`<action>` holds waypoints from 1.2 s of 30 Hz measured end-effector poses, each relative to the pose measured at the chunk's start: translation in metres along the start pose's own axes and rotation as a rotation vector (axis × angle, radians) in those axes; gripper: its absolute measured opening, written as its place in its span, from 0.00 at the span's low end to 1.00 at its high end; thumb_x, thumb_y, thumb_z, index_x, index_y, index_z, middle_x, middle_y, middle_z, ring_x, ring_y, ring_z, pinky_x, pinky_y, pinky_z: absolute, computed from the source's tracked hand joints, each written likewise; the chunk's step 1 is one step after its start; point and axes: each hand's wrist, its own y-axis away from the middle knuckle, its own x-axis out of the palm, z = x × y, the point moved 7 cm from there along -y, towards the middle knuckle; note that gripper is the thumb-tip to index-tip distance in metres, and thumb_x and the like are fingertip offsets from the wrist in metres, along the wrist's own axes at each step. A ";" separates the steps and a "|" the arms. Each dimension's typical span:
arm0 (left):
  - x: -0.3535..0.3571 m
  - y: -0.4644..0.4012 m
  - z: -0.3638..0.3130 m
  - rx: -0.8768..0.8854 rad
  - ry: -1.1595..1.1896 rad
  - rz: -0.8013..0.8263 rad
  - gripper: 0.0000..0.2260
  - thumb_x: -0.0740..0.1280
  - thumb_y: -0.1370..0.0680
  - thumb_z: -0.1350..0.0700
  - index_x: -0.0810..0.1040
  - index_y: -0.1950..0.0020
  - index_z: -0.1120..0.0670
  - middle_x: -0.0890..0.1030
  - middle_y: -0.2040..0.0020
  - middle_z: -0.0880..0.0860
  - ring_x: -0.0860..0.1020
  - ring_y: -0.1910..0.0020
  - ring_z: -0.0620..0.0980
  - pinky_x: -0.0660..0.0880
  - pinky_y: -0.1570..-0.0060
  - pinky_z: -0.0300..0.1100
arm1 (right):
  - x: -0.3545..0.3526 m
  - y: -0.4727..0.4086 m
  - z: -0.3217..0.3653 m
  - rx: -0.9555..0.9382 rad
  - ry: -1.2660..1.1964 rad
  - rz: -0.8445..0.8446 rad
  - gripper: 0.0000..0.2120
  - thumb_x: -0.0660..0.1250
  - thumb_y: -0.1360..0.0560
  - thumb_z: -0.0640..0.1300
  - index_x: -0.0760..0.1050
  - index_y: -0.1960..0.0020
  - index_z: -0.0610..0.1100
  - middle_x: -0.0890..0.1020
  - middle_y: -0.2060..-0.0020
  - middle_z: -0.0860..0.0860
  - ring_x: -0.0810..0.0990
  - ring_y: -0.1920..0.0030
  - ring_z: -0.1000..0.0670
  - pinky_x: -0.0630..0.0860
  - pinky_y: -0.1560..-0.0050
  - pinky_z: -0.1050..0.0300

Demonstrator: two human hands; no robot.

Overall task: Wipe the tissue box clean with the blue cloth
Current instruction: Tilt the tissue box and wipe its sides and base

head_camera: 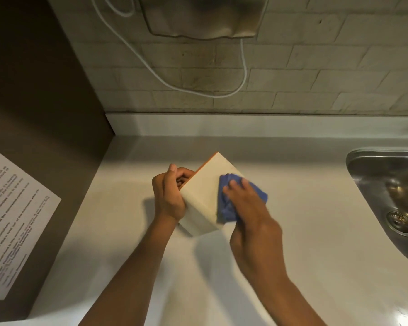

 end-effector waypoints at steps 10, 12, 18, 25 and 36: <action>0.004 0.001 -0.001 0.065 -0.017 0.047 0.27 0.51 0.22 0.38 0.84 0.67 0.46 0.83 0.68 0.48 0.80 0.67 0.47 0.74 0.65 0.36 | 0.020 -0.019 0.020 -0.015 0.026 0.129 0.27 0.68 0.31 0.25 0.73 0.33 0.36 0.74 0.33 0.43 0.70 0.31 0.45 0.61 0.29 0.62; 0.002 0.000 0.000 0.048 -0.025 0.037 0.27 0.51 0.23 0.37 0.83 0.67 0.48 0.83 0.67 0.47 0.81 0.66 0.47 0.75 0.65 0.36 | 0.023 0.004 0.030 -0.073 0.018 0.119 0.26 0.72 0.33 0.26 0.76 0.36 0.35 0.76 0.35 0.43 0.72 0.33 0.46 0.63 0.30 0.60; 0.009 0.008 -0.004 0.075 -0.035 0.074 0.26 0.52 0.23 0.40 0.84 0.68 0.49 0.84 0.66 0.50 0.80 0.65 0.50 0.74 0.64 0.39 | -0.020 -0.016 -0.019 0.119 -0.044 -0.052 0.22 0.63 0.30 0.23 0.79 0.39 0.37 0.78 0.41 0.51 0.77 0.38 0.45 0.70 0.37 0.65; 0.004 0.006 -0.007 0.091 -0.017 0.052 0.25 0.52 0.22 0.42 0.82 0.66 0.52 0.83 0.68 0.47 0.79 0.67 0.46 0.73 0.63 0.39 | 0.027 0.004 0.026 -0.049 -0.005 0.114 0.27 0.72 0.32 0.27 0.75 0.35 0.37 0.74 0.33 0.44 0.71 0.31 0.44 0.67 0.32 0.52; 0.003 0.005 -0.003 0.060 -0.025 0.059 0.26 0.52 0.22 0.41 0.84 0.67 0.48 0.84 0.66 0.51 0.80 0.65 0.51 0.73 0.63 0.42 | -0.018 0.036 -0.002 -0.041 -0.216 -0.004 0.20 0.62 0.30 0.29 0.79 0.41 0.41 0.80 0.40 0.48 0.76 0.36 0.52 0.74 0.38 0.52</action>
